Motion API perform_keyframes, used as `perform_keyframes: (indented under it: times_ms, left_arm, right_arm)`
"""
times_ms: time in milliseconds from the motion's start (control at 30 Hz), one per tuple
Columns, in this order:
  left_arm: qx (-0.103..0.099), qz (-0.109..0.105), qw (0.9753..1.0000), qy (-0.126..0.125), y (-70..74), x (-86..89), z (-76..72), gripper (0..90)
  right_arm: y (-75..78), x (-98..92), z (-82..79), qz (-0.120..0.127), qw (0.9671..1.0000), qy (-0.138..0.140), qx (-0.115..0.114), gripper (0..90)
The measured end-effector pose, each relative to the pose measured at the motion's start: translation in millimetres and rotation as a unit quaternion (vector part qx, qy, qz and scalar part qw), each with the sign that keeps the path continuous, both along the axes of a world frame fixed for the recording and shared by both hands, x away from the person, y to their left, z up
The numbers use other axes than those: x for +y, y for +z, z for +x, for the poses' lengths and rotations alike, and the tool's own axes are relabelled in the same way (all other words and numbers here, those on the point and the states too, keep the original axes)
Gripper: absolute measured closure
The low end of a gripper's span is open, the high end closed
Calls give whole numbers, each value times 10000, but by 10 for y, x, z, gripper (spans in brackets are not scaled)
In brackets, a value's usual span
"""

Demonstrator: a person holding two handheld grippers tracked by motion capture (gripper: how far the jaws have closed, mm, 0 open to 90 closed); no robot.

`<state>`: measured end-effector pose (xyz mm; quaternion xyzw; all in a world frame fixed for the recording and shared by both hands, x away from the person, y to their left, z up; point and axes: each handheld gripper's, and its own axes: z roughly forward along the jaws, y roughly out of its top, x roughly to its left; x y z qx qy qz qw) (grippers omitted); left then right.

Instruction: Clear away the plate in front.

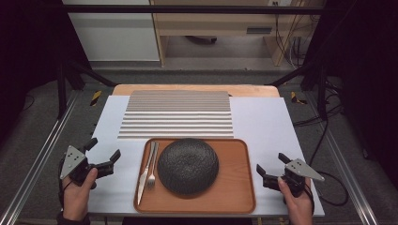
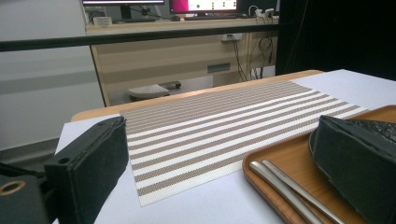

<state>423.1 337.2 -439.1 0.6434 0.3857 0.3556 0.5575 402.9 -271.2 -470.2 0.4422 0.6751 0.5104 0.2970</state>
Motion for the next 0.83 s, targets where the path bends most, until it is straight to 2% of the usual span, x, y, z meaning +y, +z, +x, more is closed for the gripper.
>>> perform_keyframes:
  times_ms: [67,133,200,267,367,400,533,667,833]
  left_arm:
    - [64,-143,9999,22,-20,34,5,35]
    - [83,-124,9998,100,-32,73,3,36]
    - [103,-220,9996,130,-47,119,-1,36]
    - [146,-323,9993,99,-68,153,4,36]
    - [120,-315,9994,69,-84,188,0,38]
    - [108,-380,9992,-28,-88,199,-3,41]
    - [117,-404,9986,-333,-119,196,-4,39]
    - [170,-362,9983,-417,-133,134,6,39]
    - [121,-294,9985,-439,-127,72,5,36]
  right_arm:
    - [-3,1,3,7,10000,7,7,43]
    - [-3,1,4,13,10000,11,4,43]
    - [-2,2,4,8,10000,15,2,43]
    - [-3,5,4,5,10000,16,18,43]
    - [-7,13,11,-16,10000,34,21,43]
    - [-6,13,10,-11,10000,35,17,43]
    - [-8,5,12,19,10000,28,33,43]
    - [-15,4,16,6,10000,47,27,43]
    - [-13,4,13,7,10000,51,19,43]
